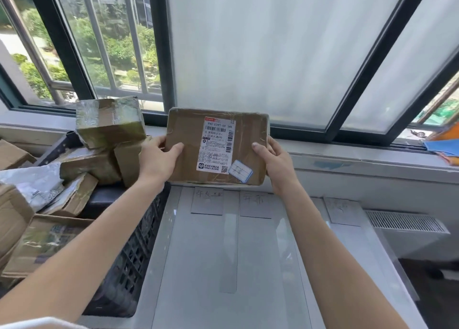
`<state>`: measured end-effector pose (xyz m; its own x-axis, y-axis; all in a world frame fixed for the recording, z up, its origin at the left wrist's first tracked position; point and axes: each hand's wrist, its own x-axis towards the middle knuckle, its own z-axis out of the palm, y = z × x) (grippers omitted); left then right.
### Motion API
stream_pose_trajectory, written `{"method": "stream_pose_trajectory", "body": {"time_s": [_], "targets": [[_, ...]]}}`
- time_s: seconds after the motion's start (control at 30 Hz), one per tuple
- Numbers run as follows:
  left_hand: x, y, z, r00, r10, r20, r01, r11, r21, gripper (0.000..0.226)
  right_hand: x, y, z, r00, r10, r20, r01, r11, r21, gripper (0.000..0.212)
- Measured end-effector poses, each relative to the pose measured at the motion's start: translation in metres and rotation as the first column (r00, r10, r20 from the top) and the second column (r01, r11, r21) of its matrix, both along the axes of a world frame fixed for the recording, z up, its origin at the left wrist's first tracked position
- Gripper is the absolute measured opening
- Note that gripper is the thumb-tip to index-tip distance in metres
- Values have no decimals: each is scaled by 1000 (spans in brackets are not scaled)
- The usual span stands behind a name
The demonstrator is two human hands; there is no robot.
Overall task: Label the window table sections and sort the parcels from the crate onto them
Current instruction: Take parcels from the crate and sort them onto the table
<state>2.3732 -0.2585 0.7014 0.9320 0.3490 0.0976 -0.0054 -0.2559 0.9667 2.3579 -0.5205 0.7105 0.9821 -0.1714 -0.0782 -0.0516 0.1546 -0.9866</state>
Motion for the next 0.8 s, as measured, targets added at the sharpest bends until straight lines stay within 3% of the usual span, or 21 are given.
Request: {"method": "stream_pose_trajectory", "body": {"time_s": [0.4, 0.57, 0.8], "targets": [[13, -92, -37, 981, -169, -90, 177, 981, 81, 35, -36, -85, -36, 979, -182, -91, 184, 983, 21, 46], [13, -123, -53, 971, -207, -120, 217, 972, 85, 31, -43, -109, -58, 963, -236, -131, 240, 971, 14, 54], [10, -139, -83, 957, -203, -209, 224, 971, 80, 22, -43, -129, -87, 959, -214, -185, 210, 977, -41, 49]]}}
